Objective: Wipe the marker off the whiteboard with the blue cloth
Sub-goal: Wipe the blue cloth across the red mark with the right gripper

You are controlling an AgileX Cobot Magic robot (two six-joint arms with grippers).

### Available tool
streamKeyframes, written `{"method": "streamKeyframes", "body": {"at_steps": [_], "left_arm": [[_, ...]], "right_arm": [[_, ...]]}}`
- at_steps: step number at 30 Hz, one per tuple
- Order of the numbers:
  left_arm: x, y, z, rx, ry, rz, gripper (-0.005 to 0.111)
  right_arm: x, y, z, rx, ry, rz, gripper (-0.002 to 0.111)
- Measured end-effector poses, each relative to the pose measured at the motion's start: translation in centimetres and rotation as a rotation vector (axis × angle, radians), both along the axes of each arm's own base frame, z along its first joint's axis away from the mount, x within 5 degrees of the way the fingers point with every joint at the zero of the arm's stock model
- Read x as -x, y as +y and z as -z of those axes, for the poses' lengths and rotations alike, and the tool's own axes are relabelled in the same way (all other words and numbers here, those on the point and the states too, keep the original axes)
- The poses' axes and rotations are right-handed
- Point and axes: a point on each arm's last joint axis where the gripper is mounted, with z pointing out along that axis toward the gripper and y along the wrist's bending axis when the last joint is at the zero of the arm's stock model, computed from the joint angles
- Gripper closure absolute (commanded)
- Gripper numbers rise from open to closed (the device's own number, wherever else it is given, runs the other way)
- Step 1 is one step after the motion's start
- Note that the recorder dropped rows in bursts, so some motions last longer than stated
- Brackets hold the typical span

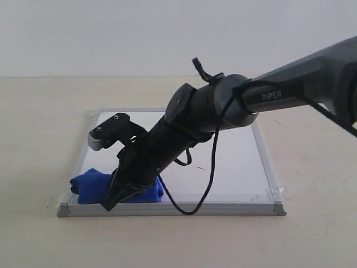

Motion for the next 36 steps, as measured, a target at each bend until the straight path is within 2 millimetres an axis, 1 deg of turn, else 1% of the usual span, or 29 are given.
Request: {"method": "streamKeyframes", "body": {"at_steps": [2,4,6,8,10,11,13,15,16,17,18,19,20,22,23,25,27,28,29,31,32,33,34,36], "left_arm": [[0.0,0.0,0.0,0.000,0.000,0.000,0.102],[0.0,0.0,0.0,0.000,0.000,0.000,0.102],[0.0,0.0,0.0,0.000,0.000,0.000,0.102],[0.0,0.0,0.0,0.000,0.000,0.000,0.102],[0.0,0.0,0.0,0.000,0.000,0.000,0.102],[0.0,0.0,0.0,0.000,0.000,0.000,0.102],[0.0,0.0,0.0,0.000,0.000,0.000,0.102],[0.0,0.0,0.0,0.000,0.000,0.000,0.102],[0.0,0.0,0.0,0.000,0.000,0.000,0.102],[0.0,0.0,0.0,0.000,0.000,0.000,0.102],[0.0,0.0,0.0,0.000,0.000,0.000,0.102],[0.0,0.0,0.0,0.000,0.000,0.000,0.102],[0.0,0.0,0.0,0.000,0.000,0.000,0.102],[0.0,0.0,0.0,0.000,0.000,0.000,0.102],[0.0,0.0,0.0,0.000,0.000,0.000,0.102],[0.0,0.0,0.0,0.000,0.000,0.000,0.102],[0.0,0.0,0.0,0.000,0.000,0.000,0.102],[0.0,0.0,0.0,0.000,0.000,0.000,0.102],[0.0,0.0,0.0,0.000,0.000,0.000,0.102],[0.0,0.0,0.0,0.000,0.000,0.000,0.102],[0.0,0.0,0.0,0.000,0.000,0.000,0.102],[0.0,0.0,0.0,0.000,0.000,0.000,0.102],[0.0,0.0,0.0,0.000,0.000,0.000,0.102],[0.0,0.0,0.0,0.000,0.000,0.000,0.102]], "right_arm": [[-0.6,-0.5,0.2,0.067,-0.031,0.062,0.108],[-1.7,-1.5,0.2,0.145,-0.087,0.125,0.108],[-3.1,-2.9,0.4,0.198,-0.122,0.234,0.108],[-4.8,-4.9,0.5,0.238,-0.174,0.332,0.108],[-5.9,-6.4,0.5,0.257,-0.207,0.396,0.108],[-6.2,-6.9,0.5,0.264,-0.218,0.417,0.108],[-6.5,-7.2,0.5,0.271,-0.231,0.431,0.108],[-6.3,-6.9,0.6,0.275,-0.235,0.422,0.108],[-5.7,-5.9,0.6,0.277,-0.246,0.381,0.108],[-5.4,-5.3,0.6,0.281,-0.252,0.353,0.108],[-4.4,-3.8,0.7,0.282,-0.264,0.279,0.108],[-3.6,-2.7,0.7,0.279,-0.271,0.238,0.108],[-2.1,-0.6,0.6,0.276,-0.284,0.155,0.108],[-1.0,0.8,0.3,0.295,-0.296,0.083,0.108],[-1.1,0.7,0.3,0.309,-0.298,0.083,0.108],[-2.9,-1.4,0.1,0.354,-0.284,0.213,0.108],[-5.0,-5.0,0.1,0.409,-0.261,0.355,0.108],[-5.8,-6.4,0.1,0.425,-0.249,0.402,0.108],[-6.1,-7.1,0.2,0.438,-0.235,0.423,0.108],[-5.3,-6.0,0.3,0.436,-0.226,0.358,0.108],[-4.3,-4.4,0.3,0.411,-0.217,0.278,0.108],[-3.7,-3.5,0.3,0.395,-0.214,0.243,0.108],[-2.2,-1.1,-0.1,0.356,-0.215,0.162,0.108],[-1.3,0.4,-0.3,0.344,-0.209,0.123,0.108]]}}
